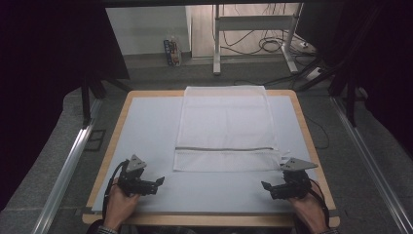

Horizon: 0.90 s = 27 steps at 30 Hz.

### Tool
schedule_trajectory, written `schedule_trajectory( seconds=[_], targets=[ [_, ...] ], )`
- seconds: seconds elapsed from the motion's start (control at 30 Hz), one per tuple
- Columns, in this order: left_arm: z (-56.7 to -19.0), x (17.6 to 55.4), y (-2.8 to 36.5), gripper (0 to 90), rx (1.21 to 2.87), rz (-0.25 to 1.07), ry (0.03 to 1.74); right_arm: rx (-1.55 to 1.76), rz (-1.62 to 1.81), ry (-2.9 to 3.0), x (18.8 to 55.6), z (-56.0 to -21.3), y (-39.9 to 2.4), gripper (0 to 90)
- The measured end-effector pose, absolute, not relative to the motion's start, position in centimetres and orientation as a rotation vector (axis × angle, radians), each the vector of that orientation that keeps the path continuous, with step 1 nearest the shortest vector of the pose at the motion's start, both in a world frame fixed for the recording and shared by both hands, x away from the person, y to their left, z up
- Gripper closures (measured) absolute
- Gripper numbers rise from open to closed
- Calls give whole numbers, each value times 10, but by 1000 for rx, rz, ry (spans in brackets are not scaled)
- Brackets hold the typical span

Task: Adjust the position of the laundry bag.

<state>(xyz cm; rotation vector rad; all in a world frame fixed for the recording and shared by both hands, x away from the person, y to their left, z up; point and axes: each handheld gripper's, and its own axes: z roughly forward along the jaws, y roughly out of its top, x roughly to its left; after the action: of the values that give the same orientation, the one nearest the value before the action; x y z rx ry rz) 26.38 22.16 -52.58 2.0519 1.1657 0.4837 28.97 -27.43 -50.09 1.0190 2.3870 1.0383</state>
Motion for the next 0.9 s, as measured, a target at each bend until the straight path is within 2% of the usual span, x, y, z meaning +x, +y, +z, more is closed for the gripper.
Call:
schedule_trajectory(
  seconds=[0.37, 0.9],
  targets=[
    [-529, 267, 226, 35, 1999, 436, 1117, 1029, 1135, 2355, 294, -501, -281, 30],
    [-526, 268, 221, 34, 2056, 383, 1144, 1012, 1060, 2401, 294, -503, -273, 31]
  ],
)
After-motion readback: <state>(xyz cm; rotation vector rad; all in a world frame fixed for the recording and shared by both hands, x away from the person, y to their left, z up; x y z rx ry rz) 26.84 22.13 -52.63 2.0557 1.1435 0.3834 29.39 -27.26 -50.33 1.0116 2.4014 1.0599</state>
